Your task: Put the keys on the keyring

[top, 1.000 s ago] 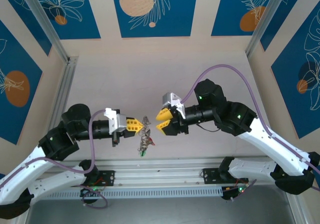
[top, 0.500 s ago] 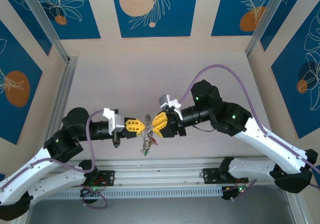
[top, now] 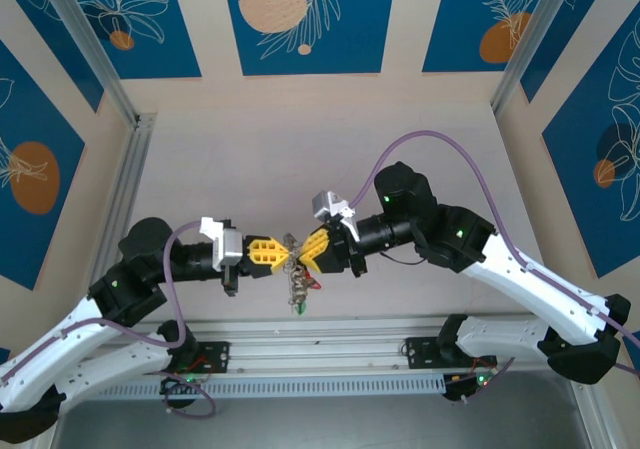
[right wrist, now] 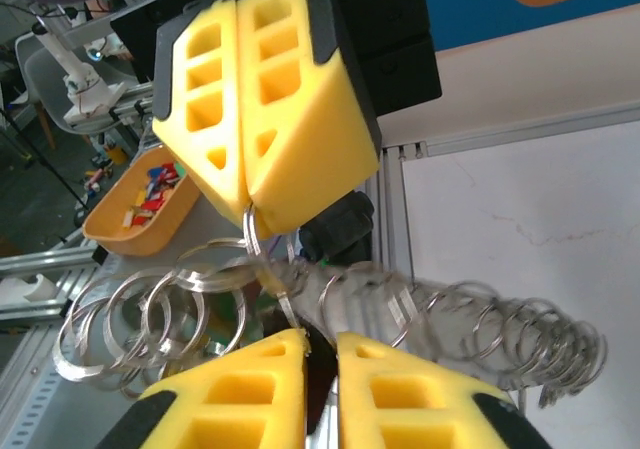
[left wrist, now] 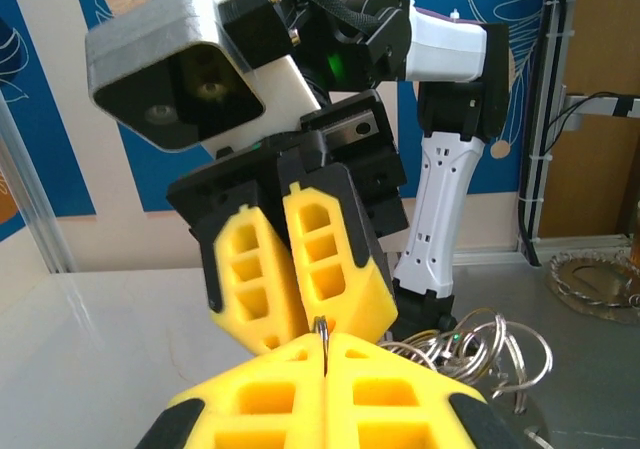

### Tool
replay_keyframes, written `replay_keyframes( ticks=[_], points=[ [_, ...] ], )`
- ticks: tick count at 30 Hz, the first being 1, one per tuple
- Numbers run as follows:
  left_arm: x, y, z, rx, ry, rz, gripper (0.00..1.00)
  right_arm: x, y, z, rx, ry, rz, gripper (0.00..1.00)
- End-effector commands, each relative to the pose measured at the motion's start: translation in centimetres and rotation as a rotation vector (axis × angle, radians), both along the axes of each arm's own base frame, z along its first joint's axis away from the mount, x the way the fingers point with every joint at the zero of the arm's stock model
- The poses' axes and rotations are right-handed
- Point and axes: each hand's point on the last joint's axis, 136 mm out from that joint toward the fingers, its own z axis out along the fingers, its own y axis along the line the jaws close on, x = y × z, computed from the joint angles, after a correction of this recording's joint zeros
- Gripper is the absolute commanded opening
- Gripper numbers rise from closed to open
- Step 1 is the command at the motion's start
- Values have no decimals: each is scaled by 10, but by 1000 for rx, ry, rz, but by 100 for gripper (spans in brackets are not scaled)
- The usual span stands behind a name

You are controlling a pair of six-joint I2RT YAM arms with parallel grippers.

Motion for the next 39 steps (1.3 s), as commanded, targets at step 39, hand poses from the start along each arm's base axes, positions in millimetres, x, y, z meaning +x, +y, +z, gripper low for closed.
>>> replay_keyframes(
  ticks=[39],
  points=[
    [-14,3,29,-177,-34,-75,0,-5,-30,26,112,-153,-100,32]
  ],
)
